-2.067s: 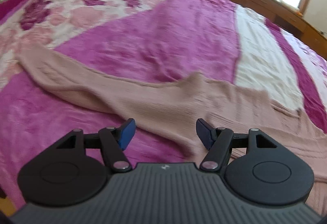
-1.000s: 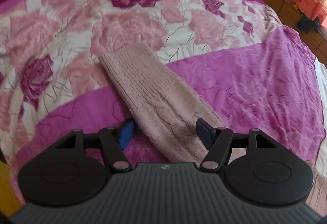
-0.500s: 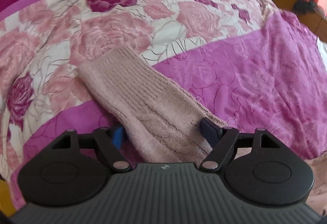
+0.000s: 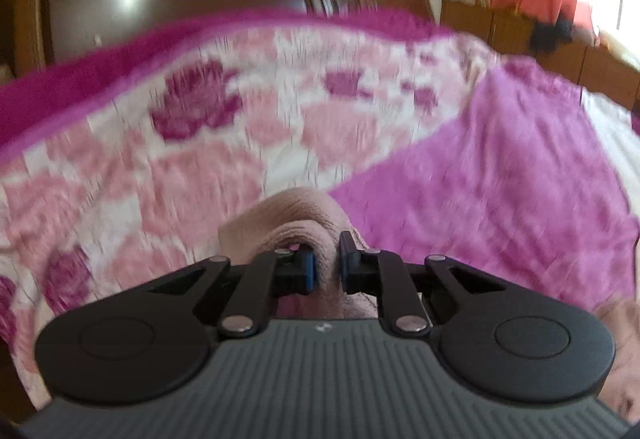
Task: Fold small clothes
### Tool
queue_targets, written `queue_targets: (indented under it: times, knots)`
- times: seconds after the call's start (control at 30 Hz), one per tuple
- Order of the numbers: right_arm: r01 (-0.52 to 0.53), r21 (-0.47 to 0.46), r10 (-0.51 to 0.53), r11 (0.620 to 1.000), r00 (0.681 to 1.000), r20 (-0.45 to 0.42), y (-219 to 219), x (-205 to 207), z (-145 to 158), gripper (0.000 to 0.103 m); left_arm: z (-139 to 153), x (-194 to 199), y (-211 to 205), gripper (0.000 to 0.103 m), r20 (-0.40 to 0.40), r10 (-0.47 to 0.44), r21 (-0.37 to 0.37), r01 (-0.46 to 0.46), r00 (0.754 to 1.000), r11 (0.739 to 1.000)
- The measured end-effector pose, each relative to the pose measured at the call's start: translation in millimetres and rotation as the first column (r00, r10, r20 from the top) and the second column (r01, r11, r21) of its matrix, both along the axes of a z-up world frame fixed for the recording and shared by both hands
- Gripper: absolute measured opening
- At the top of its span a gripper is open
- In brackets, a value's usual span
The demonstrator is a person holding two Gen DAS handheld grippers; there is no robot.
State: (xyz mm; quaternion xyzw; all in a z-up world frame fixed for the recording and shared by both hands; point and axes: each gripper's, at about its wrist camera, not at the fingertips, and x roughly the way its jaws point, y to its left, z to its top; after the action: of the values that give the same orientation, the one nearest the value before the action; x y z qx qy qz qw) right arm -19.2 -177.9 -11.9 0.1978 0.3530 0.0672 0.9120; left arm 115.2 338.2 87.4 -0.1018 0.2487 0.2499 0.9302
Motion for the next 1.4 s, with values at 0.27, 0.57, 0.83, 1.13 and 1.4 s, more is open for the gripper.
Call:
queue_targets:
  times: [0.27, 0.57, 0.83, 1.13, 1.4]
  knots:
    - [0.004, 0.041, -0.004, 0.999, 1.0, 0.007, -7.0, -3.2, 3.8, 0.093, 63.9, -17.1, -23.6, 0.015, 0.14, -0.068, 0.057, 0.06, 0.988, 0.997]
    - [0.015, 0.047, -0.017, 0.999, 0.999, 0.037, -21.3, -8.3, 13.1, 0.093, 92.3, -23.9, -78.4, 0.015, 0.2, -0.207, 0.017, 0.208, 0.958, 0.978]
    - [0.067, 0.064, -0.072, 0.996, 0.995, 0.076, -45.9, -16.0, 22.6, 0.093, 92.7, -19.8, -140.2, 0.015, 0.194, -0.351, 0.048, 0.348, 0.916, 0.936]
    - [0.116, 0.111, -0.127, 0.987, 0.987, 0.098, -69.2, -27.5, 24.7, 0.093, 86.1, -10.6, -202.1, 0.015, 0.19, -0.448, -0.021, 0.459, 0.874, 0.888]
    - [0.131, 0.158, -0.149, 0.979, 0.983, 0.106, -82.6, -33.7, 20.0, 0.093, 95.9, -4.4, -262.8, 0.015, 0.211, -0.517, -0.019, 0.532, 0.829, 0.846]
